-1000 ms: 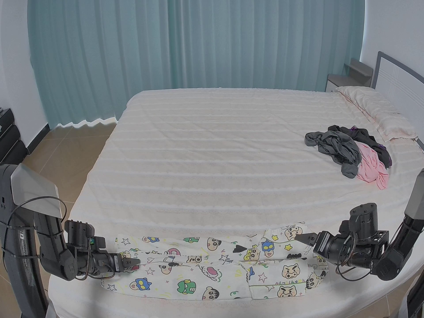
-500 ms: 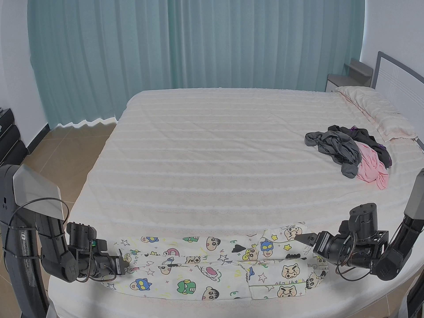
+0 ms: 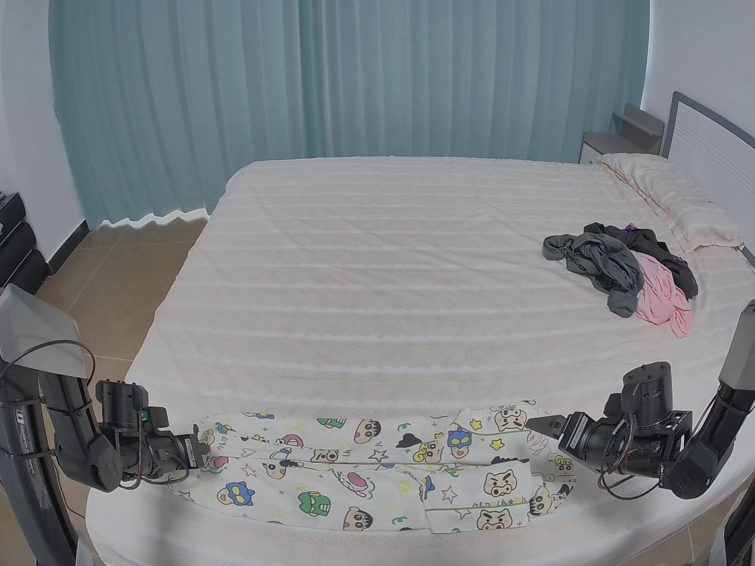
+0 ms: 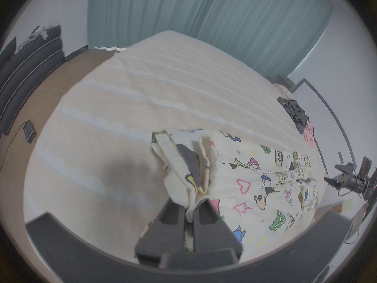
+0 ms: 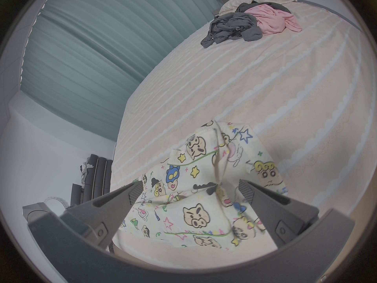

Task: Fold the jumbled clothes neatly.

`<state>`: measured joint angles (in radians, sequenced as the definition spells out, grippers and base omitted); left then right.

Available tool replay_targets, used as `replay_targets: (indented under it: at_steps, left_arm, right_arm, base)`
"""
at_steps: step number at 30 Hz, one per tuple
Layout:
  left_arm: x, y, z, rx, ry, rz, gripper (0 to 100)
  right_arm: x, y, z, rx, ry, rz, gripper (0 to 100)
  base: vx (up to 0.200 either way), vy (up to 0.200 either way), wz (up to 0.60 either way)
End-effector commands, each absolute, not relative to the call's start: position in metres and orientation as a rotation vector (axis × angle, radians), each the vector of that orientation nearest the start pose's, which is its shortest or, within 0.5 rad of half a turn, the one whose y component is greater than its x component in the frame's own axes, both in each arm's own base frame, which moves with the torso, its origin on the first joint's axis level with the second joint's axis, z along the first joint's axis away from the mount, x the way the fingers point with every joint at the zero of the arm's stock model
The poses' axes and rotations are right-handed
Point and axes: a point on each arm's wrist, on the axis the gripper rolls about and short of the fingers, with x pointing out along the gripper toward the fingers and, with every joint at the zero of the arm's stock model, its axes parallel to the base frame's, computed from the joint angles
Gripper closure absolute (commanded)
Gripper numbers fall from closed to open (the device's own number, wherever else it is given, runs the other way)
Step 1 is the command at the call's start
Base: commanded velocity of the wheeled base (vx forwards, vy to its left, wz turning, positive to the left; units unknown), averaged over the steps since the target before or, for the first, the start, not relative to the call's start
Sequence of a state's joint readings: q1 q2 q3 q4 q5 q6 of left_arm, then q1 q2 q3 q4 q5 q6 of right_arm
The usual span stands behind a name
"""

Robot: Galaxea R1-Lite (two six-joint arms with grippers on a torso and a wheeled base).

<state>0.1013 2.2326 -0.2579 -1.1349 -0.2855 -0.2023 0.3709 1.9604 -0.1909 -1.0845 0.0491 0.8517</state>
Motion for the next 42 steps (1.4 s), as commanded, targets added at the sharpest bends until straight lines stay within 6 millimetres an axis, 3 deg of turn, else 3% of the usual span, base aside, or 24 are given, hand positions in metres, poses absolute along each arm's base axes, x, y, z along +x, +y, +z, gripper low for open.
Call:
replay_targets:
  at_steps: [1, 7, 8, 10, 16, 21, 28, 33, 42]
  left_arm:
    - [0.250, 0.044, -0.010, -0.362, 0.766, -0.012, 100]
    - [0.244, 0.074, 0.006, -0.317, 0.724, 0.067, 100]
    - [0.247, 0.089, 0.018, -0.323, 0.700, 0.113, 100]
    - [0.249, 0.098, 0.026, -0.330, 0.693, 0.138, 100]
    - [0.253, 0.138, 0.094, -0.372, 0.673, 0.254, 100]
    - [0.248, 0.148, 0.126, -0.358, 0.646, 0.300, 100]
    - [0.238, 0.145, 0.142, -0.272, 0.617, 0.417, 100]
    - [0.238, 0.109, 0.140, -0.207, 0.652, 0.352, 100]
    - [0.244, -0.004, 0.126, -0.096, 0.714, 0.226, 100]
  right_arm:
    - [0.217, 0.086, 0.025, 0.706, 0.815, 0.093, 0]
    - [0.217, 0.086, 0.024, 0.705, 0.819, 0.093, 0]
    - [0.217, 0.086, 0.023, 0.704, 0.824, 0.090, 0]
    - [0.217, 0.086, 0.023, 0.704, 0.826, 0.089, 0]
    - [0.217, 0.086, 0.023, 0.705, 0.824, 0.088, 0]
    - [0.217, 0.085, 0.023, 0.705, 0.825, 0.086, 0]
    - [0.216, 0.085, 0.023, 0.705, 0.822, 0.086, 0]
    - [0.216, 0.085, 0.023, 0.705, 0.822, 0.086, 0]
    - [0.216, 0.085, 0.023, 0.702, 0.826, 0.086, 0]
  base:
    - [0.000, 0.000, 0.00]
    - [0.000, 0.000, 0.00]
    - [0.000, 0.000, 0.00]
    - [0.000, 0.000, 0.00]
    - [0.000, 0.000, 0.00]
    - [0.000, 0.000, 0.00]
    - [0.000, 0.000, 0.00]
    - [0.000, 0.000, 0.00]
    - [0.000, 0.000, 0.00]
